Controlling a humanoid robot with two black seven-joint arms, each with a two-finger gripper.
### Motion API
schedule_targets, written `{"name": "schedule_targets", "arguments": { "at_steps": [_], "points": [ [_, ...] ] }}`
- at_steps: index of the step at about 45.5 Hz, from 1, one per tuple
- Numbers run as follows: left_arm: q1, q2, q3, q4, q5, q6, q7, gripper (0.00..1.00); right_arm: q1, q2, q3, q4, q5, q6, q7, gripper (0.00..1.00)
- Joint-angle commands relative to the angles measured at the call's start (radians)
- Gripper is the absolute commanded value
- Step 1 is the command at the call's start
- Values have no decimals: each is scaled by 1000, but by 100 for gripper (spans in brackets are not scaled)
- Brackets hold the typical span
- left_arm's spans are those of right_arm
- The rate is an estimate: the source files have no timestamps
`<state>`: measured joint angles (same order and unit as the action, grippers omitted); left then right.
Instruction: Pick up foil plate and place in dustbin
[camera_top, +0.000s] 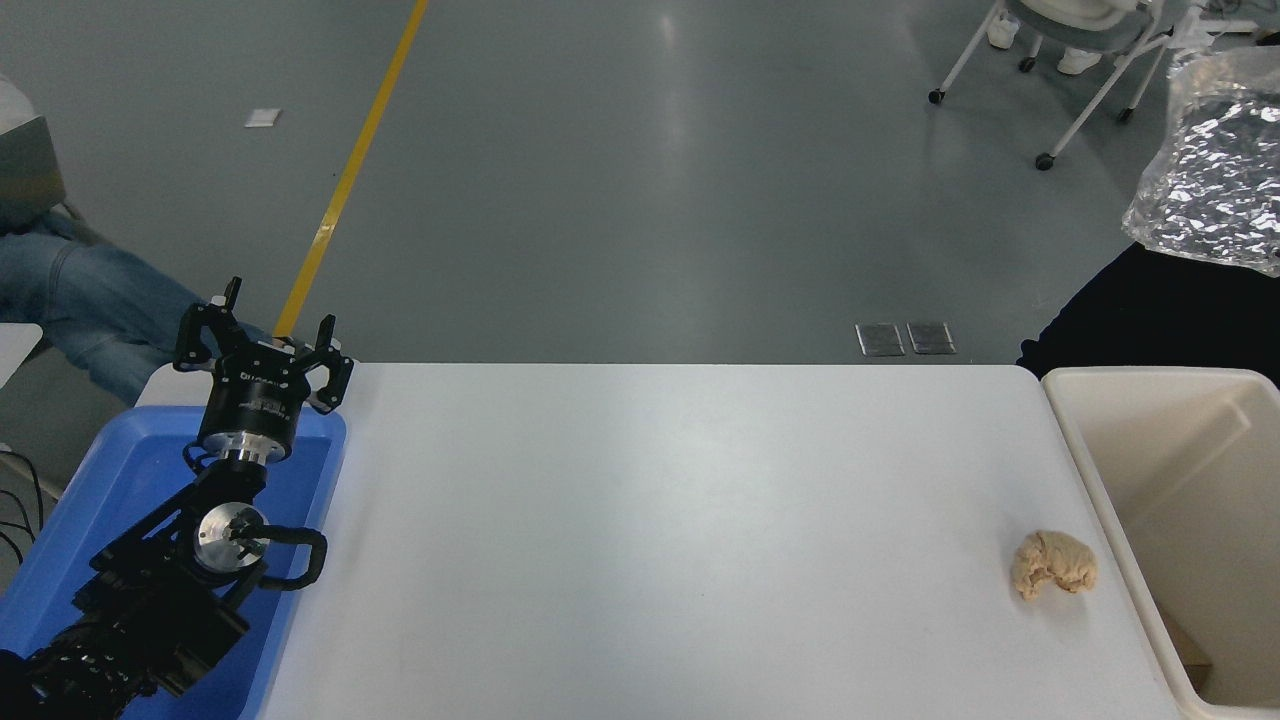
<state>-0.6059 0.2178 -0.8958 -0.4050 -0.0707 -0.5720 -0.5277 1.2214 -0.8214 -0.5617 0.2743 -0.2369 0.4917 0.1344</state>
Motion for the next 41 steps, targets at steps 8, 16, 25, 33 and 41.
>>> {"name": "schedule_targets", "arguments": {
  "at_steps": [8, 16, 25, 33, 41],
  "points": [
    [0, 0, 0, 0, 0, 0, 0, 99, -353, 34, 5, -138, 208, -146, -2, 0],
    [0, 0, 0, 0, 0, 0, 0, 99, -471, 99, 11, -139, 235, -228, -2, 0],
    [0, 0, 0, 0, 0, 0, 0, 99, -582, 212, 43, -167, 272, -285, -6, 0],
    [0, 0, 0, 0, 0, 0, 0, 99, -657, 289, 69, -176, 274, -303, -4, 0],
    [0, 0, 0, 0, 0, 0, 0, 99, -694, 306, 83, -175, 275, -321, -6, 0]
  ]
}}
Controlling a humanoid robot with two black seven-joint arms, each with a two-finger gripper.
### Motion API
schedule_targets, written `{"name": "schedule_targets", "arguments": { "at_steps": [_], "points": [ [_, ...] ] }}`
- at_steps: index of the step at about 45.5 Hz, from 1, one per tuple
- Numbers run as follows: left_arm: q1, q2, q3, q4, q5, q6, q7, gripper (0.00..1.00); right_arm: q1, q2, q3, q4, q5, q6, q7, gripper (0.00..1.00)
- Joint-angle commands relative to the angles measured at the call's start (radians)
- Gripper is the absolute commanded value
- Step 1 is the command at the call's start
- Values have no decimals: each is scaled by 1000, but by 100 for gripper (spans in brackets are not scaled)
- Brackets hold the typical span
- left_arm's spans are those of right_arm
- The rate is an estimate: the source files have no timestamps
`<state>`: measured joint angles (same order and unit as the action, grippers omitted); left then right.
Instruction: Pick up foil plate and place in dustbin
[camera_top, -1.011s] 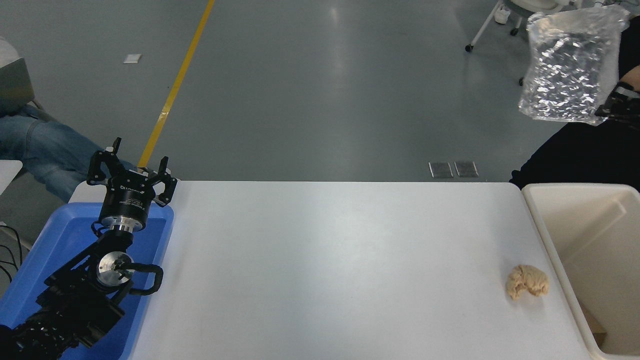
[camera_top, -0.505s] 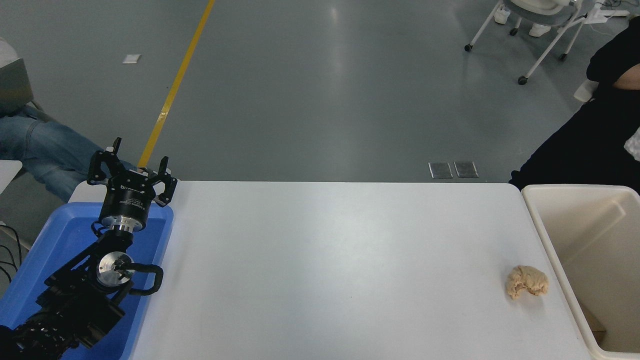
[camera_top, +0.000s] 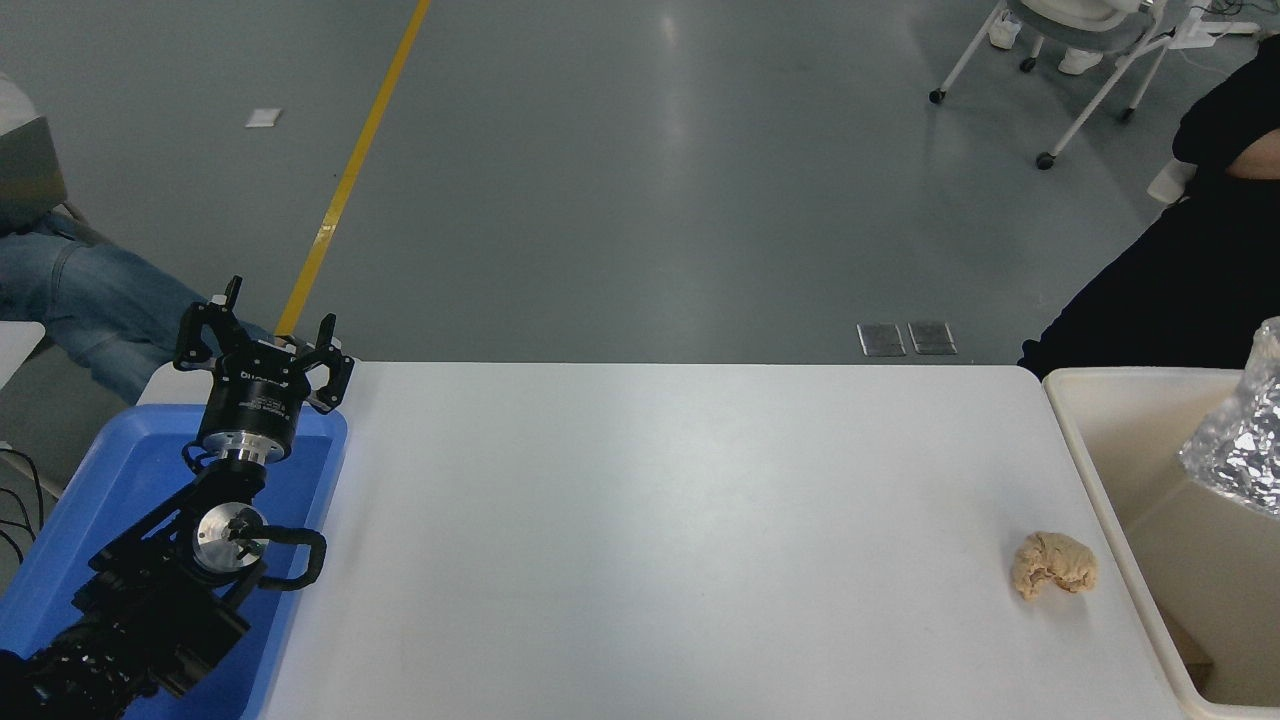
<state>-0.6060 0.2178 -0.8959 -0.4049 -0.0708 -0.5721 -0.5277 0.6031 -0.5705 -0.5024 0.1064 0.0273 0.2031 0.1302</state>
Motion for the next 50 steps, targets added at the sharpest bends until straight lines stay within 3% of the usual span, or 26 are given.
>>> {"name": "schedule_targets", "arguments": {
  "at_steps": [1, 4, 5, 16, 17, 24, 30, 38, 44, 50],
  "points": [
    [0, 0, 0, 0, 0, 0, 0, 99, -71, 52, 24, -7, 11, -33, -1, 0],
    [0, 0, 0, 0, 0, 0, 0, 99, -65, 46, 21, -4, 14, -33, -3, 38],
    [0, 0, 0, 0, 0, 0, 0, 99, -59, 44, 21, -2, 14, -33, -3, 44],
    [0, 0, 0, 0, 0, 0, 0, 99, 52, -38, 12, 16, 16, -19, -3, 88],
    [0, 0, 0, 0, 0, 0, 0, 99, 105, -67, 5, 34, 14, -14, -3, 99],
    [-1, 0, 0, 0, 0, 0, 0, 99, 377, -141, -79, 174, -4, 9, -3, 100],
    [-1, 0, 0, 0, 0, 0, 0, 99, 700, -118, -307, 303, -9, 48, -3, 100],
    [-1, 0, 0, 0, 0, 0, 0, 99, 952, 122, -594, 366, -21, 93, -1, 100],
    [-1, 0, 0, 0, 0, 0, 0, 99, 1055, 311, -637, 371, -21, 275, -3, 100],
    [0, 0, 0, 0, 0, 0, 0, 99, 1123, 419, -639, 389, -29, 371, -4, 100]
  ]
}}
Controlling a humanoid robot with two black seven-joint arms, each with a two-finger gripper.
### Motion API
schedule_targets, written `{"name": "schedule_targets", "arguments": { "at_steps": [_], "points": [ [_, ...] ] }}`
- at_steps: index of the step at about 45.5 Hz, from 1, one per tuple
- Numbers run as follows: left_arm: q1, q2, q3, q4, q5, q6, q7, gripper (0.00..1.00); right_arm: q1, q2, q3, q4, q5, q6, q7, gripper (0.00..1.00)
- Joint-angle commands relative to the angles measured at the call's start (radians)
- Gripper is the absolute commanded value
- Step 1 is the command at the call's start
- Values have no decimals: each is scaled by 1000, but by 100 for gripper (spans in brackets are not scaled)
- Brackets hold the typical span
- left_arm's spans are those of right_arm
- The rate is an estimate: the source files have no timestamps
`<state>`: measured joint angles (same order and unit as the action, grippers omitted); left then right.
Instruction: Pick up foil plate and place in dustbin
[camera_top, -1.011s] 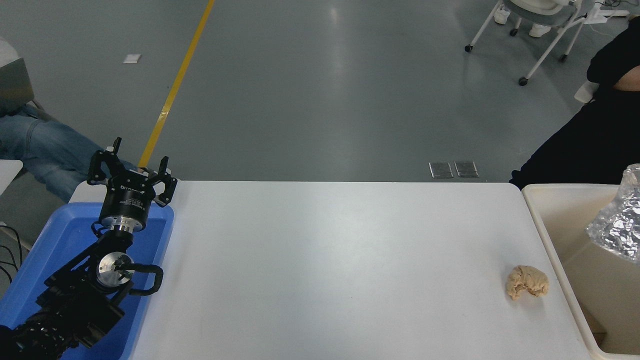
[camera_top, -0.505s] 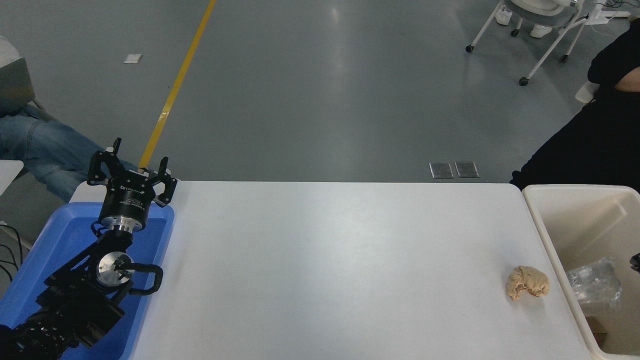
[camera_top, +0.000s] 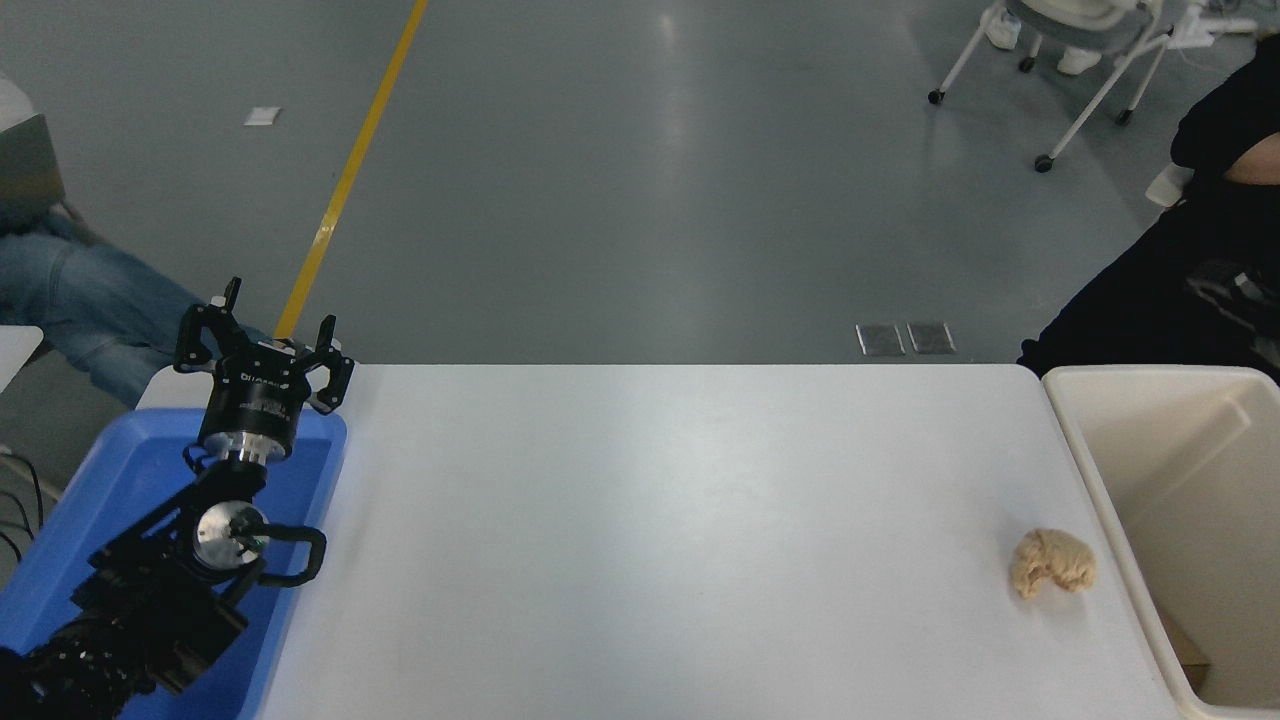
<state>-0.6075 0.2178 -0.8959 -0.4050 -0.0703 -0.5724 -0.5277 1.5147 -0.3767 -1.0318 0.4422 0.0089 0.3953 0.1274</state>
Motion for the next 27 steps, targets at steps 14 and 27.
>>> {"name": "schedule_targets", "arguments": {
  "at_steps": [14, 27],
  "points": [
    [2, 0, 0, 0, 0, 0, 0, 99, 495, 239, -128, 534, -43, 217, -3, 100],
    [2, 0, 0, 0, 0, 0, 0, 99, 757, 136, -183, 983, -43, 214, -8, 100]
  ]
}}
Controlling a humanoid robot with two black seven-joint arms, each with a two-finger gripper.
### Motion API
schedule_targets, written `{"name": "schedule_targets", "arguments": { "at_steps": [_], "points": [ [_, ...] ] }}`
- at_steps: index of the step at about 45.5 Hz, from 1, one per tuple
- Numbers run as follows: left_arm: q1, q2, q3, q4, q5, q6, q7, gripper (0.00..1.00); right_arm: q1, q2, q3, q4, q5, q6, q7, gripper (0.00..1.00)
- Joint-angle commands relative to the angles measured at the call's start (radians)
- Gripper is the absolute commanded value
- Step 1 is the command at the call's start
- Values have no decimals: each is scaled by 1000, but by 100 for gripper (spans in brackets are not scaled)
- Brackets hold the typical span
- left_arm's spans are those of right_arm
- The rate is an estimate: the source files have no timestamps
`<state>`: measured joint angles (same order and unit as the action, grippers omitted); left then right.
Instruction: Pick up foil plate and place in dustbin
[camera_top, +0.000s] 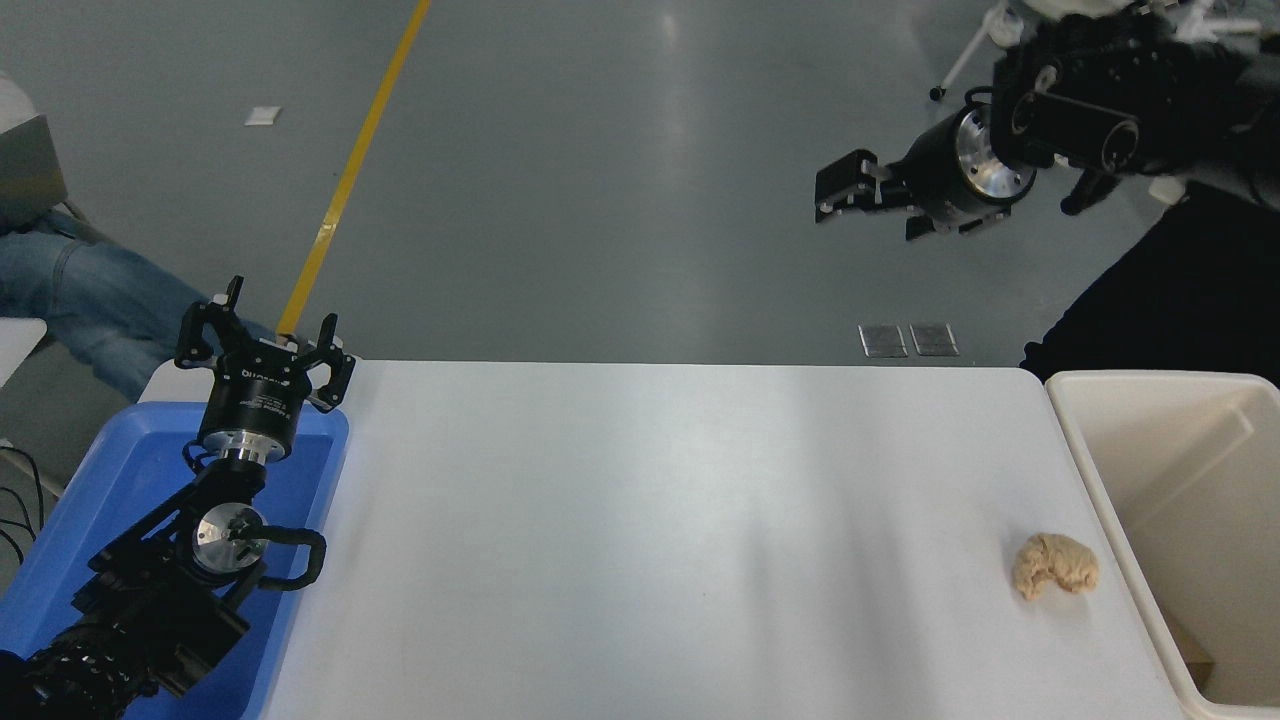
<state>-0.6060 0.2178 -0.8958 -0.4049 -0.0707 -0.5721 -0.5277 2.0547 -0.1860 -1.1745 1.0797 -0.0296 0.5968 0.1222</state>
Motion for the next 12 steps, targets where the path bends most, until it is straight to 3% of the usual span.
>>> {"name": "schedule_targets", "arguments": {
  "at_steps": [1, 12],
  "points": [
    [0, 0, 0, 0, 0, 1, 0, 99, 234, -65, -43, 370, -6, 14, -3, 100],
    [0, 0, 0, 0, 0, 0, 0, 99, 334, -125, -139, 505, -26, 66, -4, 100]
  ]
}}
